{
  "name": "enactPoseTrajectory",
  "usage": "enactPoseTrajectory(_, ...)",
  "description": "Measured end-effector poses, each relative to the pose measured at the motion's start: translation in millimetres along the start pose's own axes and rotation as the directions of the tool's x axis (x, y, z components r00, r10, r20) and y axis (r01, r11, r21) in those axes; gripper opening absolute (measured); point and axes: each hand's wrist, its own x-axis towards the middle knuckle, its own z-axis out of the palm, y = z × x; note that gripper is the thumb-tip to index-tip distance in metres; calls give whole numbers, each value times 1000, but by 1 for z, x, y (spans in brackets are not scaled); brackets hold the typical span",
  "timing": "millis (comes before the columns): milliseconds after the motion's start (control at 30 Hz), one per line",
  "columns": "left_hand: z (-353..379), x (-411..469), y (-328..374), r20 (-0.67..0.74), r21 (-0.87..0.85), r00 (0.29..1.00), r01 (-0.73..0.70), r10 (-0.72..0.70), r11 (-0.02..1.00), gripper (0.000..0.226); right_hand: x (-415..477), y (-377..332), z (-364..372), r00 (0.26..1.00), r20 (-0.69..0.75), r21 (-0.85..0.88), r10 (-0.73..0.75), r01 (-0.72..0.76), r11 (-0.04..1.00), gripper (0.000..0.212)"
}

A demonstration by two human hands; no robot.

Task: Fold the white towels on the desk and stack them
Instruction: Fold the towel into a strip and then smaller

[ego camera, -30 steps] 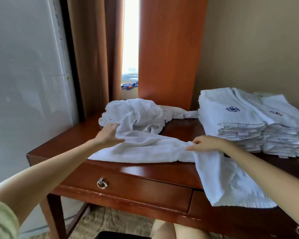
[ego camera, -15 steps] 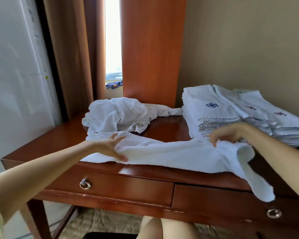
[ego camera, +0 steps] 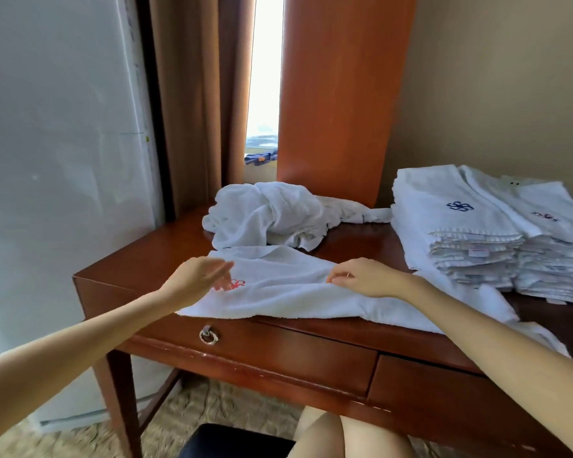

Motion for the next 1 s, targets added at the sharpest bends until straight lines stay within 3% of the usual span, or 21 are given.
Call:
enactPoseTrajectory(67, -4, 14, -7, 16, -33, 999, 47, -47, 998, 20, 13, -9, 6, 999, 45, 6, 19, -19, 1000, 28)
enactPoseTrajectory(167, -3, 33, -16, 130, 128, 985, 93, -110, 987, 57, 24, -11, 8, 985, 164, 74, 52, -65, 995, 21)
enactPoseTrajectory(267, 5, 46, -11, 75, 127, 994, 67, -77, 990, 67, 28, -6, 5, 994, 99, 197, 39, -58, 979, 19)
enactPoseTrajectory(367, 11, 60, 1, 200, 246, 970, 84, -135, 966, 90, 25, 10, -5, 993, 20, 185, 114, -116, 976, 51)
enactPoseTrajectory(433, 13, 66, 9, 331, 294, 927, 77, -178, 953, 105, 18, 27, -13, 965, 138, 103, 221, -236, 966, 81)
enactPoseTrajectory(533, 12, 77, 19, 406, 265, 879, 147, -249, 953, 120, 3, 54, -21, 874, 390, 163, 292, -377, 912, 107)
enactPoseTrajectory(600, 13, 84, 26, 415, 311, 859, 177, -300, 934, 126, -5, 67, -21, 860, 415, 188, 297, -400, 897, 119)
enactPoseTrajectory(633, 14, 87, 29, 430, 340, 840, 189, -331, 921, 128, -8, 71, -21, 860, 411, 177, 302, -400, 899, 117)
enactPoseTrajectory(700, 16, 90, 34, 422, 414, 825, 192, -375, 890, 124, -11, 72, -23, 848, 441, 132, 295, -386, 913, 94)
enactPoseTrajectory(800, 11, 91, 40, 272, 487, 910, 151, -314, 860, 88, -15, 71, -24, 845, 481, 200, 235, -366, 909, 53)
enactPoseTrajectory(867, -4, 93, 52, 99, 486, 975, 127, -198, 865, 65, -15, 70, -30, 923, 289, 231, 256, -327, 916, 38)
enactPoseTrajectory(900, -14, 95, 61, -8, 457, 994, 97, -105, 884, 52, -13, 71, -35, 958, 95, 241, 272, -287, 927, 32)
enactPoseTrajectory(933, -25, 99, 71, -141, 417, 990, 60, -1, 907, 39, -11, 72, -42, 944, -135, 260, 301, -259, 930, 26)
enactPoseTrajectory(967, -37, 103, 81, -272, 374, 958, 16, 93, 927, 29, -9, 71, -51, 862, -373, 272, 343, -252, 929, 20)
enactPoseTrajectory(1000, -50, 107, 89, -383, 337, 908, -37, 173, 941, 23, -9, 69, -61, 723, -586, 256, 366, -263, 930, 18)
